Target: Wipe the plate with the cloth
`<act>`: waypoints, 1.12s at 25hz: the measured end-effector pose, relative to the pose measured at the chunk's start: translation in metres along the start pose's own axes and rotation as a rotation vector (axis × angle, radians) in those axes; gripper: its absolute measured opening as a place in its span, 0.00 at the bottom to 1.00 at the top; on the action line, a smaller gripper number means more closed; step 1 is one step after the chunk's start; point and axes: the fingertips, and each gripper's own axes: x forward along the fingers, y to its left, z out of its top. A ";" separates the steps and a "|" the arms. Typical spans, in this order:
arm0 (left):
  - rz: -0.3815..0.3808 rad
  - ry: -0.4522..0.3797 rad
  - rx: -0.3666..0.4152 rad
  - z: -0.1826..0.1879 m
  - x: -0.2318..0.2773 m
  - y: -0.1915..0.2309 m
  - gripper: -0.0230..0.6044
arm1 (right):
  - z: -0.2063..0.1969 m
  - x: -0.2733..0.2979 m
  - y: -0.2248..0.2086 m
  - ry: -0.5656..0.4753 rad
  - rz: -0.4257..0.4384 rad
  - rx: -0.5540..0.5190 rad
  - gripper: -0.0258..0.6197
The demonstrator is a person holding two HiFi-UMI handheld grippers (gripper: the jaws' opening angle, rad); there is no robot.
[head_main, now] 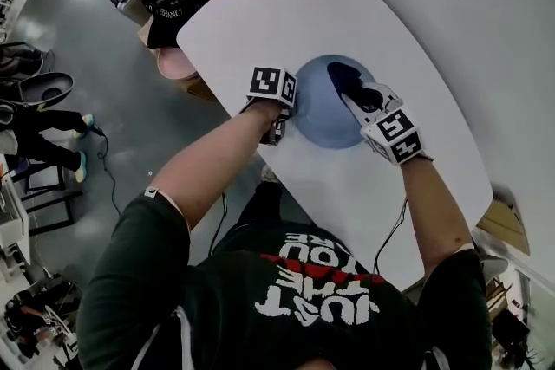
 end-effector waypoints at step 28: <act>-0.159 -0.057 -0.144 -0.003 0.014 -0.016 0.07 | -0.121 0.050 -0.064 0.749 0.019 -0.545 0.12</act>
